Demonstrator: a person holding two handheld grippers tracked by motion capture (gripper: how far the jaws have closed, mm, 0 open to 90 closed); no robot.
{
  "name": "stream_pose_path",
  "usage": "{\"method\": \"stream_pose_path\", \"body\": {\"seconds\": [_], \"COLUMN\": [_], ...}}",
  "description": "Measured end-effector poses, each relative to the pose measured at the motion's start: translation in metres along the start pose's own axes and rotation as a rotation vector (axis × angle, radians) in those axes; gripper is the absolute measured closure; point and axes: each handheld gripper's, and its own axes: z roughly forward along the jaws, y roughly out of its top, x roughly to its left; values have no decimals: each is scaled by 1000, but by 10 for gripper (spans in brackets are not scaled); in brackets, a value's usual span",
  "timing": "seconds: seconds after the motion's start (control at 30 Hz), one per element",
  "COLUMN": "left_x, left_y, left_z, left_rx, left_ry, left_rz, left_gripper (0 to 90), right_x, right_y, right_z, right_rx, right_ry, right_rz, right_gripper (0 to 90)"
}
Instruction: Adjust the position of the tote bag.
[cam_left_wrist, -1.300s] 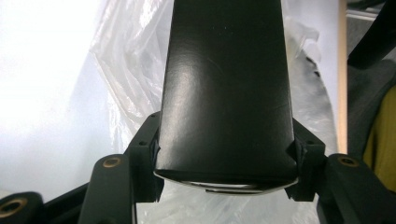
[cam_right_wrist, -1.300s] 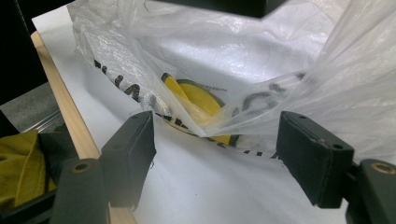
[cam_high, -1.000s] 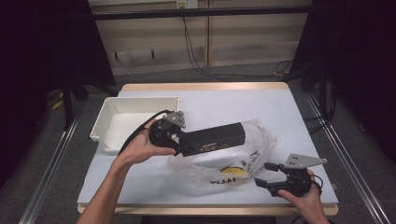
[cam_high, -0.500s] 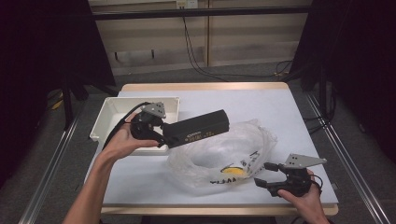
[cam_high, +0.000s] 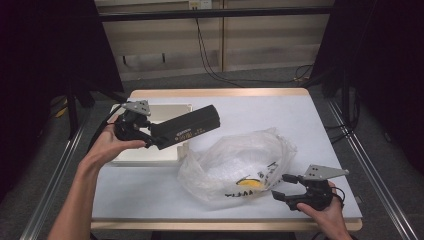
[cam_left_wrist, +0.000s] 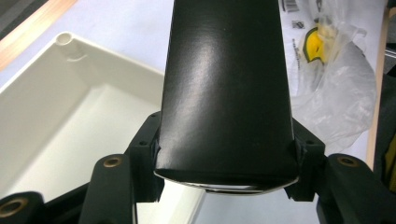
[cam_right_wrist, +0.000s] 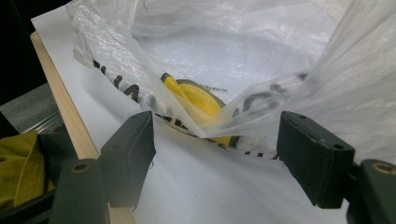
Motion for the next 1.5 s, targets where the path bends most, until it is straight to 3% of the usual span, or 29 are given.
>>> {"method": "stream_pose_path", "body": {"seconds": [0.13, 0.23, 0.43, 0.63, 0.77, 1.03, 1.1, 1.33, 1.5], "left_x": [9, 15, 24, 36, 42, 52, 54, 63, 71], "left_y": [-7, -12, -15, -21, -26, -37, -38, -46, -56], "left_z": [-7, -13, -20, -26, -29, -36, -37, -35, -32], "left_rx": [16, -18, -27, -29, -16, -47, -44, -50, -55], "left_ry": [19, 22, 39, 68, 93, 112, 119, 131, 126], "left_rz": [-26, -39, -22, -42, -19, -22, -6, 11, -11], "left_gripper": [432, 432, 431, 431, 431, 431, 430, 431, 430], "right_x": [0, 0, 0, -1, -1, -2, -1, -2, -2], "right_y": [0, 0, 0, -1, -1, -2, -1, -2, -2], "right_z": [0, 0, 1, 0, -1, -1, -2, -2, -3], "right_rx": [-2, 0, 1, -1, 1, -1, 1, -3, -1], "right_ry": [0, -2, 1, -3, -4, -6, -6, -8, -8], "right_rz": [-2, 2, 2, 5, 8, 2, 4, 1, 1], "right_gripper": [271, 271, 270, 269, 267, 266, 265, 264, 264]}}
